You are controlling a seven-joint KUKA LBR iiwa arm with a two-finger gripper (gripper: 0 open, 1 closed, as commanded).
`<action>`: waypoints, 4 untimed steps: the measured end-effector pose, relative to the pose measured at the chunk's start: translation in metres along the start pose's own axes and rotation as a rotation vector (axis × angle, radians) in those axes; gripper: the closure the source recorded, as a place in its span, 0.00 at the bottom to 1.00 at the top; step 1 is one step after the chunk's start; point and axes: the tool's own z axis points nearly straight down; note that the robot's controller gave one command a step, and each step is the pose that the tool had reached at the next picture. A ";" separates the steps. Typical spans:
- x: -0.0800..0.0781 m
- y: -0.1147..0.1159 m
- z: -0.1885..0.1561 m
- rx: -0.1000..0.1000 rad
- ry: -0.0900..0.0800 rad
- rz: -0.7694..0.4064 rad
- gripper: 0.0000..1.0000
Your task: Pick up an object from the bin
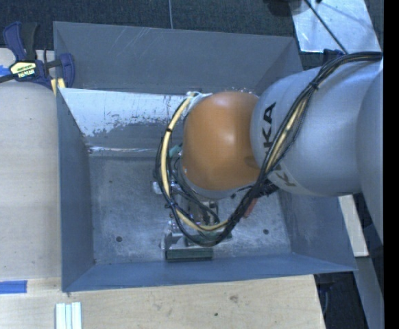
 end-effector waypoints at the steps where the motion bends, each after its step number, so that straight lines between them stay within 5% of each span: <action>1: 0.000 0.000 0.000 0.000 0.000 0.000 0.00; 3: -0.007 -0.052 0.058 0.001 0.001 -0.133 0.00; 4: -0.002 -0.082 0.079 0.000 0.001 -0.145 1.00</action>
Offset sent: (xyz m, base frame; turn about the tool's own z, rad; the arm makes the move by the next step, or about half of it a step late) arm 0.0179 -0.0471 -0.0406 -0.1065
